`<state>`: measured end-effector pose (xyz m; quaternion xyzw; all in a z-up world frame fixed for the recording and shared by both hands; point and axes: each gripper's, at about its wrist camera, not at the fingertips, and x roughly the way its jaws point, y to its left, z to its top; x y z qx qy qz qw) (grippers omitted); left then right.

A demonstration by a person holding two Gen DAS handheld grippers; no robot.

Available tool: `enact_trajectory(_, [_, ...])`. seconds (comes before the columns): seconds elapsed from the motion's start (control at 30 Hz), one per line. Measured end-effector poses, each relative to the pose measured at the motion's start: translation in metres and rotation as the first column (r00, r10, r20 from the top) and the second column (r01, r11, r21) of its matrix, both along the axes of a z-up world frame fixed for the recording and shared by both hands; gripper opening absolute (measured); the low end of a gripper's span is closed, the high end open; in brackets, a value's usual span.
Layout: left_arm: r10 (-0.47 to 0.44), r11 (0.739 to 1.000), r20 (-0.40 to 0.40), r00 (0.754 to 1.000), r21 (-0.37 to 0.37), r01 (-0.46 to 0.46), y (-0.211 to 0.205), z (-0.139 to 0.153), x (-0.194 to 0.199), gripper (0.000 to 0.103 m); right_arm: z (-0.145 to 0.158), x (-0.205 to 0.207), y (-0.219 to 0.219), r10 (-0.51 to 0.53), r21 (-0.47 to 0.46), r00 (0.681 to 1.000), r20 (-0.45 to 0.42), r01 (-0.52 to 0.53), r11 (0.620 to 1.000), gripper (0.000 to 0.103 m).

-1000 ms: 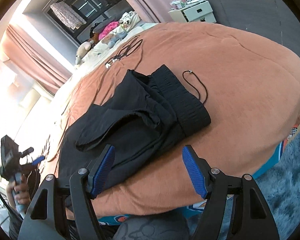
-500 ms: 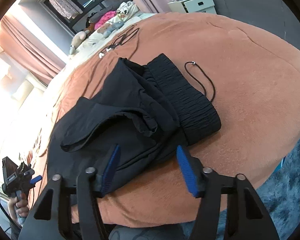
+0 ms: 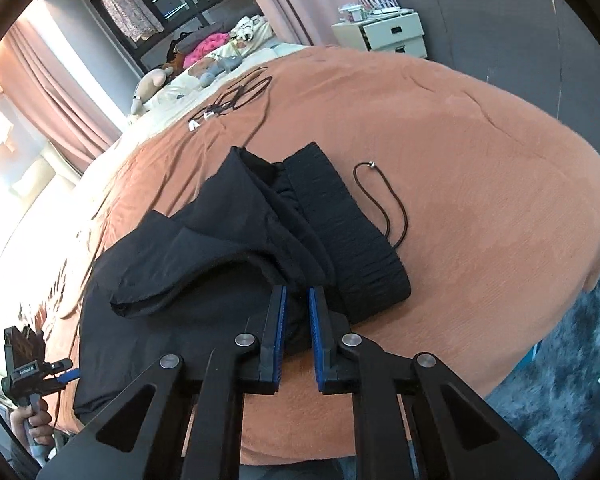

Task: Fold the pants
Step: 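Smooth the folded trousers with the left tool while the right tool pinches the fold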

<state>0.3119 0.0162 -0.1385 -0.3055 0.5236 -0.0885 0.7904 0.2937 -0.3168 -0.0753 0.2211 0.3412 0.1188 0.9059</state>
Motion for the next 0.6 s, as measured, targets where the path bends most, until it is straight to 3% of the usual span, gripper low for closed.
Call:
enact_trajectory(0.13, [0.011,1.0,0.0,1.0,-0.006,-0.011,0.001,0.0,0.0,0.061,-0.009,0.009,0.001,0.022,0.014,0.998,-0.061,-0.022,1.0,0.015])
enact_trajectory(0.2, [0.016,1.0,-0.001,1.0,-0.005,-0.016,0.003,0.0,0.0,0.061,-0.01,0.008,0.0,0.007,0.017,0.998,-0.058,-0.006,1.0,0.03])
enact_trajectory(0.27, [0.018,1.0,-0.002,1.0,-0.003,-0.018,0.005,-0.001,-0.001,0.061,-0.004,0.007,-0.002,0.0,0.021,0.999,-0.033,0.001,1.0,0.054])
enact_trajectory(0.37, [0.025,1.0,-0.001,1.0,0.003,-0.025,0.008,-0.002,-0.001,0.061,0.008,0.005,-0.005,0.0,0.005,1.0,0.02,0.0,1.0,0.056])
enact_trajectory(0.6, [0.043,0.999,-0.001,0.999,0.0,-0.043,0.011,-0.006,-0.002,0.058,0.034,0.035,0.003,0.071,-0.06,0.997,0.038,-0.069,0.996,0.055])
